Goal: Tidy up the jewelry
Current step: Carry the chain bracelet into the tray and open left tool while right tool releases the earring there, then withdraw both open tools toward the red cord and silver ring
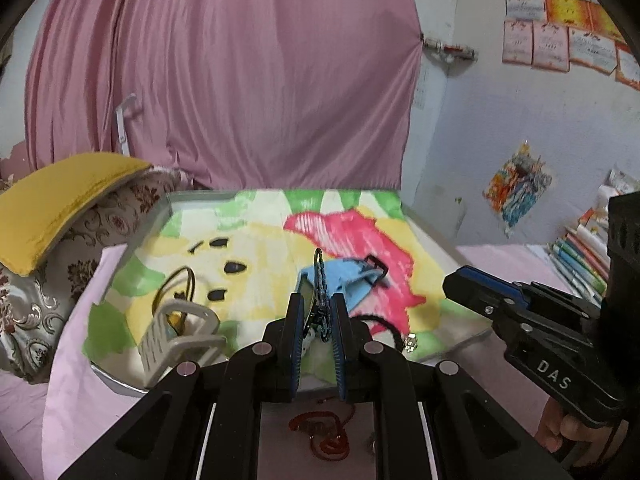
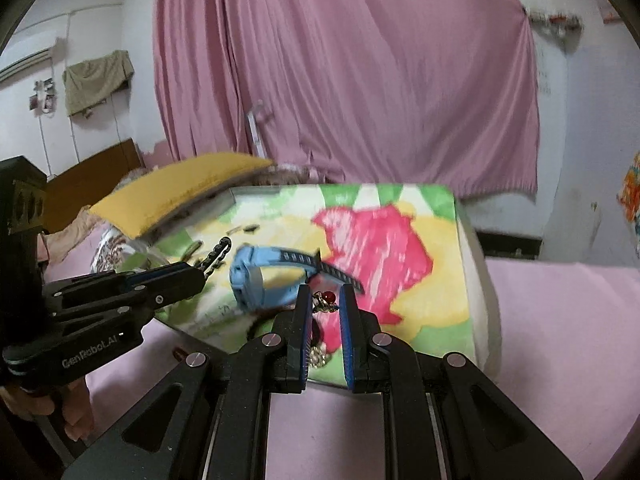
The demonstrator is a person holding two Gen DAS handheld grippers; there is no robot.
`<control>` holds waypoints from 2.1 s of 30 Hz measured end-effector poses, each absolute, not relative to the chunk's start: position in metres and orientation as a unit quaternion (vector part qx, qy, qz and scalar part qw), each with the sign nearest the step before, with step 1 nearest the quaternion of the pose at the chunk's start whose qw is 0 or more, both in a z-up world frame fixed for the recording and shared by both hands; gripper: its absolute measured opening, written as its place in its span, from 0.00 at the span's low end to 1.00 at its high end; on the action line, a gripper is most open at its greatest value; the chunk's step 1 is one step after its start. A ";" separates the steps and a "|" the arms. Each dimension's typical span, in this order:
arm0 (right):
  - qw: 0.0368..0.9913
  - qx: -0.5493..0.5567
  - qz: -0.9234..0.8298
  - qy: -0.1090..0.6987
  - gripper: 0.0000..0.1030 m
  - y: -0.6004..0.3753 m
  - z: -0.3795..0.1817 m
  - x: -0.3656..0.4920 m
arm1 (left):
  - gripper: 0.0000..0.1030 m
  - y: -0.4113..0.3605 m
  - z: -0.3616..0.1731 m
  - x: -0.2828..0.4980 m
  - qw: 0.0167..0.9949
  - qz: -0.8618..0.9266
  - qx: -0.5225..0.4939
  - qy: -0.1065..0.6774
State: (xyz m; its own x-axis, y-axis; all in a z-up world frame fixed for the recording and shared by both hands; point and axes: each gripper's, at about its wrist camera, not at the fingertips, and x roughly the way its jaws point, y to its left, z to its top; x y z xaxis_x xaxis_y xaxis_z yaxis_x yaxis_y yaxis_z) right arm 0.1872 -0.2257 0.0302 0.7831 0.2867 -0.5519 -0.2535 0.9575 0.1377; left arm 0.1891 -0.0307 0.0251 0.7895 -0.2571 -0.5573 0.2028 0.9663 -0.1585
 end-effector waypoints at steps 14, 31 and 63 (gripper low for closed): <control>0.912 0.045 0.163 0.373 0.12 -0.222 0.008 0.219 | 0.12 -0.033 0.005 0.209 0.916 -0.106 -0.034 0.385; 0.928 0.056 0.142 0.340 0.35 -0.231 0.017 0.205 | 0.12 -0.033 0.009 0.204 0.918 -0.115 -0.038 0.378; 0.968 -0.034 0.128 0.214 0.94 -0.227 0.053 0.120 | 0.98 0.020 0.035 0.116 0.962 -0.082 -0.056 0.254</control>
State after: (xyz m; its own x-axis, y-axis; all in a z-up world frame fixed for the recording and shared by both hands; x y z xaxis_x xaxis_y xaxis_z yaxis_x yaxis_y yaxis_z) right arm 0.1196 -0.2272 0.0533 0.8756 0.2339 -0.4227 -0.2631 0.9647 -0.0113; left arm 0.1164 0.0200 0.0353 0.8574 -0.1853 -0.4801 0.1287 0.9805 -0.1485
